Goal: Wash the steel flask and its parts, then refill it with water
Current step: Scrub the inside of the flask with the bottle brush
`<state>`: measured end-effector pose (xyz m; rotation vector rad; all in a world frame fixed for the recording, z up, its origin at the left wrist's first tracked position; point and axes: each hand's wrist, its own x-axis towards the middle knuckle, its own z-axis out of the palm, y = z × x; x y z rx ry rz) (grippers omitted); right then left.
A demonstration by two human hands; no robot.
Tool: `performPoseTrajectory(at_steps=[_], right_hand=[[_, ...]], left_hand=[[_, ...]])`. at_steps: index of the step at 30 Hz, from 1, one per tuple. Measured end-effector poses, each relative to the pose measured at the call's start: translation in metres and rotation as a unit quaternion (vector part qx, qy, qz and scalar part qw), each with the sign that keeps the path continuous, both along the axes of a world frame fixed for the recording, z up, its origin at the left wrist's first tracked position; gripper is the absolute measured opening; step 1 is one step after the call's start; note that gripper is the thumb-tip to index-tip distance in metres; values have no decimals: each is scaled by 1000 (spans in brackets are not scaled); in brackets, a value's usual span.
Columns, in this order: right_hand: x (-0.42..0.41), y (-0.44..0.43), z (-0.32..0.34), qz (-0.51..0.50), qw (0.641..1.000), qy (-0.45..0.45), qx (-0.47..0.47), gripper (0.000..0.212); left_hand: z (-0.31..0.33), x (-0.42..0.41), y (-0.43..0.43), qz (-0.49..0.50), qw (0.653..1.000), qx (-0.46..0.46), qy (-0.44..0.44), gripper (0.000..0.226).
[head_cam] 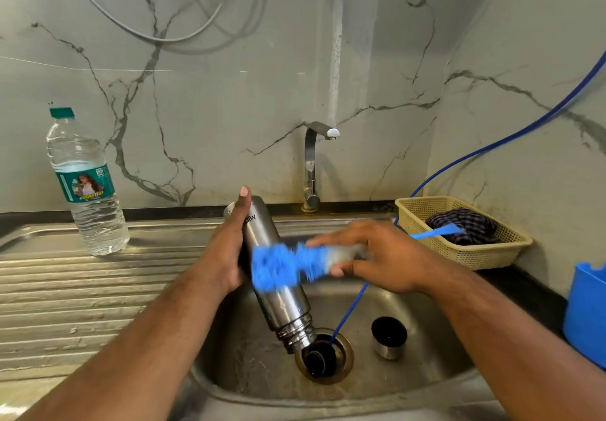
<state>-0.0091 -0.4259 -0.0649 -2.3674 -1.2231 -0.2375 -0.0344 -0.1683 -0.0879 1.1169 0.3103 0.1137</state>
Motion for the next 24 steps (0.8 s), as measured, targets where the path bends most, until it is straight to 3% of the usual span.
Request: performPoseTrajectory(at_steps=[2,6,10,12,14,18,21,24], right_hand=[[1,2,1,-24,999,-18,24,59],[-5,2,-1,37,998,43,-33,58],[-5,9,-2,10,1000,14,22,55],[-7,10,-2,49,998,25,-11,56],[-8,9,-3,65,997,18,-42,56],[-6,12,-2,23,999,-19,25,53],[-9,10,-1,58,998,-7,-21,54],[-9,11,2,8,998,-57,0,54]], left_hand=[[-1,-2,2,-19,1000,-19,-7,80],[-1,1,8,2,1000,-19,2,117],[-2,-4,8,-3,998,-66,-16,85],[-1,-5,10,-8,997,-67,-32,76],[-1,-4,13,-9,998,-51,-43,74],[-3,-5,13,-39,995,-64,-64,69],[-1,-5,13,-40,995,-32,-83,73],[-3,-6,12,-39,995,-27,-84,67]])
